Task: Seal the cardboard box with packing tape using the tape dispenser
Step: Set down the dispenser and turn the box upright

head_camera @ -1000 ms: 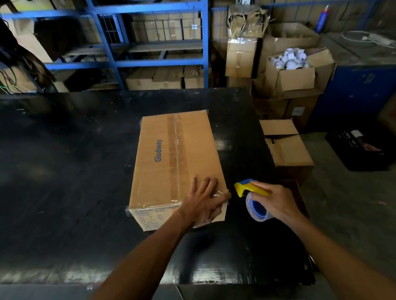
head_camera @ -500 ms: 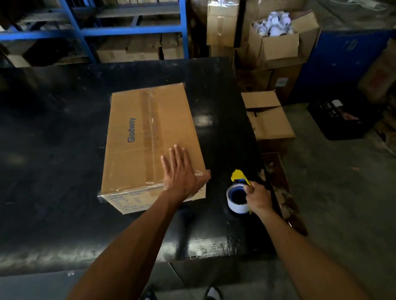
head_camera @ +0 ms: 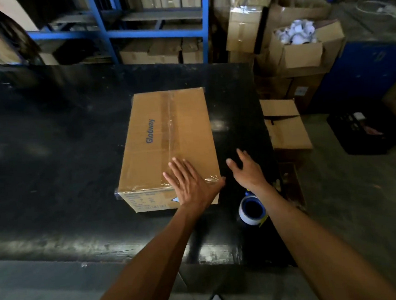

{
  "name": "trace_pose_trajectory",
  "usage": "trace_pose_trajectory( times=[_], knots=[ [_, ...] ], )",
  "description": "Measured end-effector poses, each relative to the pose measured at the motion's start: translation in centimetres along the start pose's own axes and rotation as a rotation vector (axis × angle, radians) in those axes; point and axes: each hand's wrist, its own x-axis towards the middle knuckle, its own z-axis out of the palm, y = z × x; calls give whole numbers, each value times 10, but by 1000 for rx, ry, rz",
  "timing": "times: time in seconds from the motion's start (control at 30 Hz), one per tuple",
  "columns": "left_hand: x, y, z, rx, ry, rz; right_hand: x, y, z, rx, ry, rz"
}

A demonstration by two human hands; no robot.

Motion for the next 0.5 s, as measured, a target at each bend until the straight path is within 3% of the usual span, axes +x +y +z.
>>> trace_pose_trajectory(
  times=[0.17,0.23,0.4,0.5],
  knots=[
    [2,-25,-2,46,-47,10,30,-58,24,-376,-170,-398],
    [6,-46,-6,62,-76,40,27,-67,39,-492,-178,-464],
    [20,-112,-28,133,-148,233,-1,-89,69,-598,-48,-452],
    [35,-168,-57,225,-243,416,-18,-103,78,-618,105,-620]
  ],
)
